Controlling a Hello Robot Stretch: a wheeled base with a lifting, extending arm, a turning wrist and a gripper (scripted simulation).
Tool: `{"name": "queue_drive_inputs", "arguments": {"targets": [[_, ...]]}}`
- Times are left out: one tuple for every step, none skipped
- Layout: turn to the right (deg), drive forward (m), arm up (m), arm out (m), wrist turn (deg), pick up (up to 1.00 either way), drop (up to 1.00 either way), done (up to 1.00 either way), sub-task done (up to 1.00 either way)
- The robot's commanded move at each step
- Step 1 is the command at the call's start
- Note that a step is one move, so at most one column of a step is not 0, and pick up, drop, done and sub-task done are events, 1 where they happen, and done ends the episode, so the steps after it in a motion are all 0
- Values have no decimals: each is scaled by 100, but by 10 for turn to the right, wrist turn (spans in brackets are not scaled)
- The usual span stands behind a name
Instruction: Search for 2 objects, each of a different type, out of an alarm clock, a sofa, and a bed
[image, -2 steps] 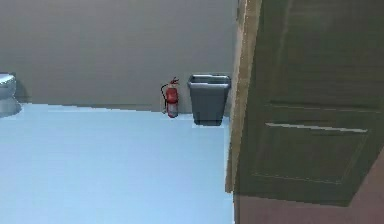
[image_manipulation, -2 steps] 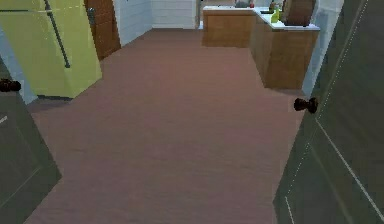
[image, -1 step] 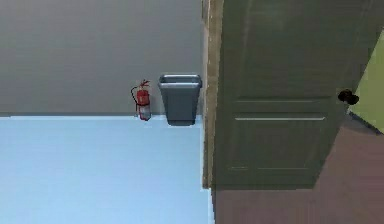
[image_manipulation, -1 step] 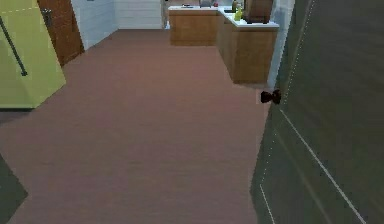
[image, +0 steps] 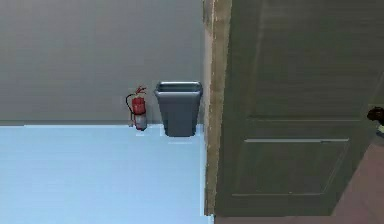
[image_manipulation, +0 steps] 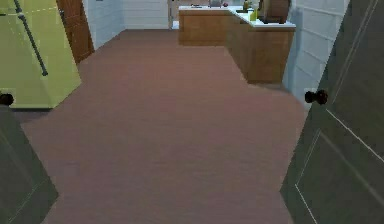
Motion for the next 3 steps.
{"name": "queue_drive_inputs", "arguments": {"targets": [[-450, 0, 0, 0, 0, 0, 0, 0, 0], [-450, 0, 0, 0, 0, 0, 0, 0, 0], [-300, 0, 0, 0, 0, 0, 0, 0, 0]]}}
